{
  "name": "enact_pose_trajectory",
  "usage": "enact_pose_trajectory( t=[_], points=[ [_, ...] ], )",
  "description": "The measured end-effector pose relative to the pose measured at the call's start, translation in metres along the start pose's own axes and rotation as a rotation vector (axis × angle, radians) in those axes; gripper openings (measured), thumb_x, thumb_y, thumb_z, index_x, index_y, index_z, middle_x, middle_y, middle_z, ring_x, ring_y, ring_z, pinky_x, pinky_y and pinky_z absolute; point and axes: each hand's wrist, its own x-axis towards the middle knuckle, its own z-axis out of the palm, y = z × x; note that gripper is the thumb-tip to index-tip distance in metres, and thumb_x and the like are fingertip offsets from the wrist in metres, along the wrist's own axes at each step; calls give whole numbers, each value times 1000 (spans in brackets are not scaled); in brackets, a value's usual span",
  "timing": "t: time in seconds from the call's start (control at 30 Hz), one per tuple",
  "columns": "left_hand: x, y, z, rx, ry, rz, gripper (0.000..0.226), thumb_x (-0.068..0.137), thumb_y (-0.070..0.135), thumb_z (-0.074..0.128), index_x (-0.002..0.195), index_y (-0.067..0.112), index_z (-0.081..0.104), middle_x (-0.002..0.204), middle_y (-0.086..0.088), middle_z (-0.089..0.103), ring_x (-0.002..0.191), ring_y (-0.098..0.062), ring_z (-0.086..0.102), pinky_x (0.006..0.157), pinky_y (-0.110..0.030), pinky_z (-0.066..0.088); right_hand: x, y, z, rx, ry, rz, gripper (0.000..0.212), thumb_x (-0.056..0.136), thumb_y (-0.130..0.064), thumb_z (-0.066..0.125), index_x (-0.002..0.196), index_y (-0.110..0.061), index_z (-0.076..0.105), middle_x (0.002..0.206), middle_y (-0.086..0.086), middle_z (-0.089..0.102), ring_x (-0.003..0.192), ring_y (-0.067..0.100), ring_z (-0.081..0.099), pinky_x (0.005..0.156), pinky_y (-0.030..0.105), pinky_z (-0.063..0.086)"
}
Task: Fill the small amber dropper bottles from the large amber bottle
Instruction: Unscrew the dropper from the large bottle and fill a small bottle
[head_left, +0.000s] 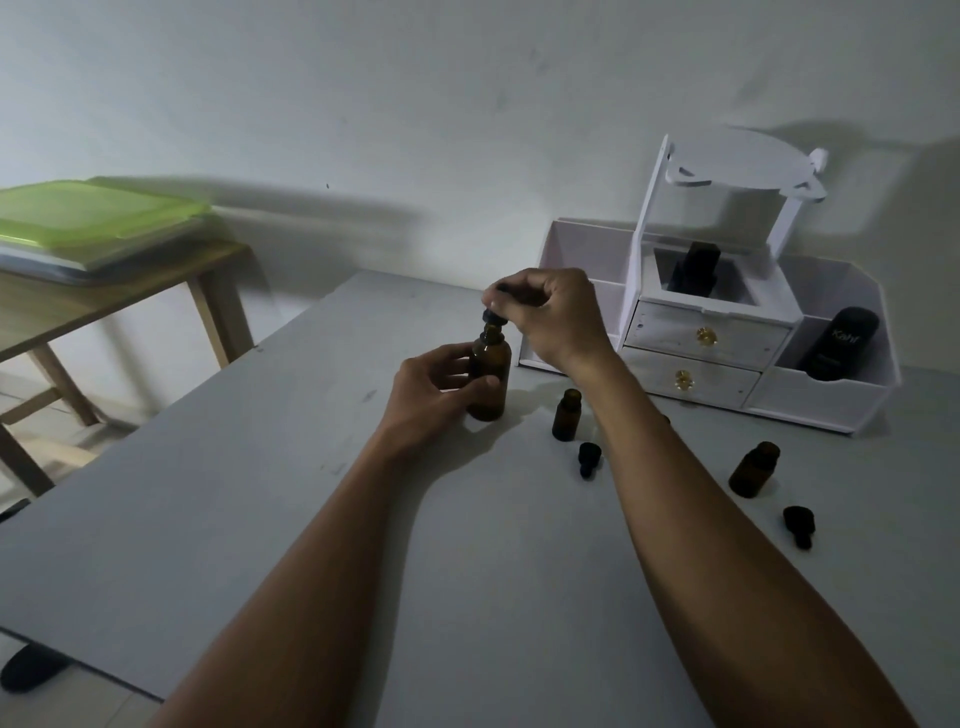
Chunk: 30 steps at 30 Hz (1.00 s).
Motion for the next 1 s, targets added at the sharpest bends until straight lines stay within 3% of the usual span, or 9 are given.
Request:
enact_pose_trajectory(
  t=[0.23,0.53,0.7,0.83,1.0],
  points=[
    [0,-1,0,8,5,1,64,68,40,80,128,20,67,114,-1,75,102,-16,73,94,-46,57,0,6,6,-38,16,10,11,81,-15,81,87,-6,79,74,-3,73,63,-8,65,64,4,48],
    [1,0,0,38,0,3,55,82,24,80,133,16,63,119,-5,72,107,-19,70,96,-45,56,-1,5,9,-78,67,-41,7,82,-14,81,80,-8,78,71,-2,72,63,-1,65,61,3,47],
    [1,-2,-1,33,3,15,56,74,33,81,128,21,67,113,-1,75,102,-14,72,92,-40,58,-1,1,7,-42,60,-41,11,82,-17,80,87,-7,79,77,-2,76,69,5,72,69,10,55],
    [3,-3,-1,29,2,28,45,79,22,82,122,29,69,111,2,75,98,-6,72,91,-36,58,-1,-5,2,12,93,-55,14,84,-21,79,90,-8,79,80,1,77,75,11,75,79,25,60],
    [3,-3,-2,47,21,39,59,74,28,83,129,31,63,116,2,72,101,-8,71,91,-37,59,6,-27,-16,94,155,-77,14,85,-19,77,91,-7,78,78,1,77,72,7,74,79,23,60]
  ],
)
